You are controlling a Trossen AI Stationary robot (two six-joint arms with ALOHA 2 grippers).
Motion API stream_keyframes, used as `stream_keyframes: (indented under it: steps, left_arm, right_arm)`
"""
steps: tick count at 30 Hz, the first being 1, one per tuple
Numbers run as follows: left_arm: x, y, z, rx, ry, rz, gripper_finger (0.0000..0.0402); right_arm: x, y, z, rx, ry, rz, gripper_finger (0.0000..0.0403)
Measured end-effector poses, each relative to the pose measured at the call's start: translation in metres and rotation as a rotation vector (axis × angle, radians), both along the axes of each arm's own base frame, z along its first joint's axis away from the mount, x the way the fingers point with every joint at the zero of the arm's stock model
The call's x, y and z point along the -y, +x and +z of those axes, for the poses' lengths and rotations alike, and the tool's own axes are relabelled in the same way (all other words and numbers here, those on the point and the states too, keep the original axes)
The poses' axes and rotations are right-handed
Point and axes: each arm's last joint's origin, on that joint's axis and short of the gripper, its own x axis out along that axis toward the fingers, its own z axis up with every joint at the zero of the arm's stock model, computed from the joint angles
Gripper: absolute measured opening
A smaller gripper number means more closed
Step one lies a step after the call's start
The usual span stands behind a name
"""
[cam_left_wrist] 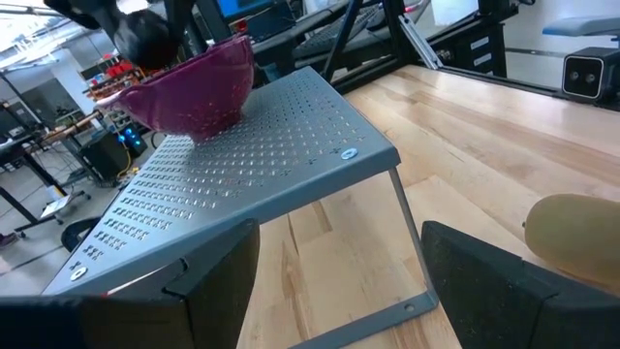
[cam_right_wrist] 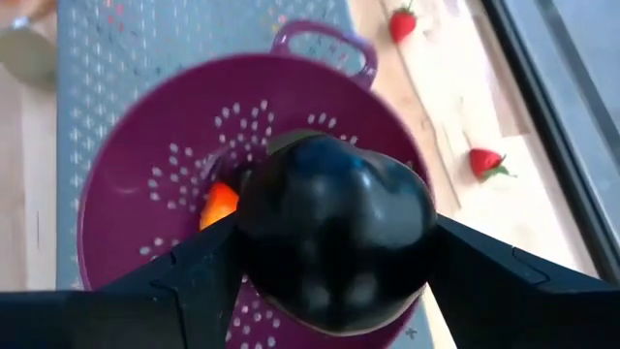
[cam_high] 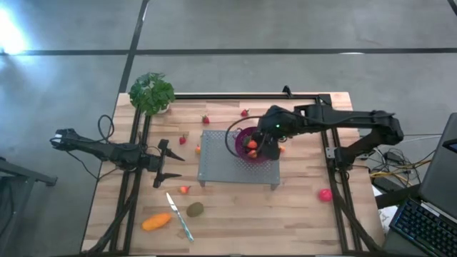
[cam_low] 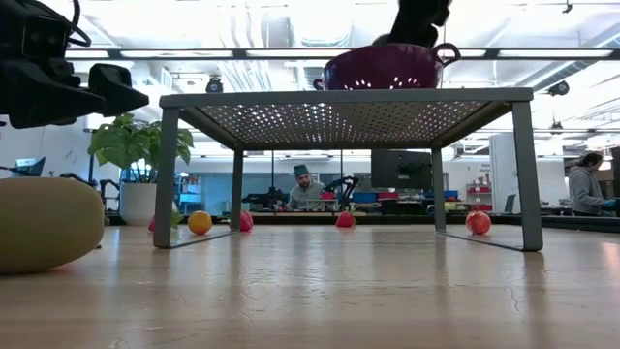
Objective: Pick & Place Fruit
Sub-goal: Put the plum in the purple strainer bowl on the shelf
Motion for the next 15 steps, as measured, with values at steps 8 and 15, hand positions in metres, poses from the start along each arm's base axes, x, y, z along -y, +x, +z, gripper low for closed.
stream_keyframes:
  steps: [8,15]
  left_arm:
    - [0.000,0.000,0.000,0.000,0.000,0.000,0.0291]
    - [0.000,0.000,0.000,0.000,0.000,0.000,0.0291]
  right_arm:
    - [0.000,0.000,-0.019,-0.059,0.013,-0.016,0.0264]
    - [0.000,0.000,-0.031,-0.081,0.016,-0.023,0.0289]
